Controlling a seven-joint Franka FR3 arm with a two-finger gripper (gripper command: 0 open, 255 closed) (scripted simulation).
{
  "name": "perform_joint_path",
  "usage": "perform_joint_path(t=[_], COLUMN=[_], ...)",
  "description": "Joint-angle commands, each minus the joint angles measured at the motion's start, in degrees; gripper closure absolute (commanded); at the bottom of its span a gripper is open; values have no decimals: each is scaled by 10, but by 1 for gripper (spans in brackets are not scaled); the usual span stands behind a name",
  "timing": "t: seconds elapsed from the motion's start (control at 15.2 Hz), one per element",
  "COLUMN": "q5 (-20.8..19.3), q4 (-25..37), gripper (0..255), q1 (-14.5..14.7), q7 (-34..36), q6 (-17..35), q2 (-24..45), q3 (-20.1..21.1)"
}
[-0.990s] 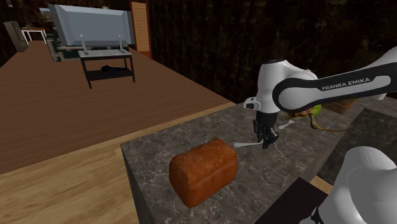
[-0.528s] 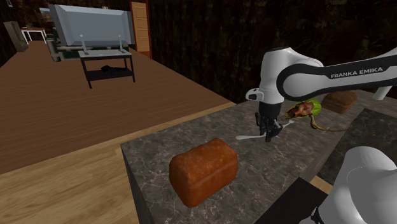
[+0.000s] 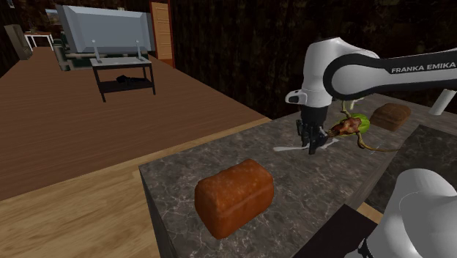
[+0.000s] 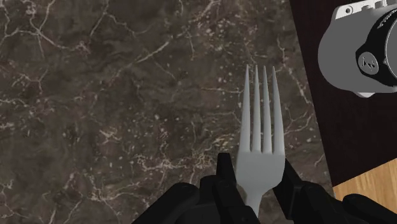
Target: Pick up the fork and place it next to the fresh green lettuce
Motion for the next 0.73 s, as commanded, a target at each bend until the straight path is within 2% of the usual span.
perform_joint_path(t=[0.0,0.2,0.66], q5=[2,4,-67], q4=[14,34,24], gripper=[255,255,255], q1=[1,1,-49], q7=[-1,-2,-95], q6=[-16,-36,-51], q2=[-1,-2,-42], q3=[2,5,-71])
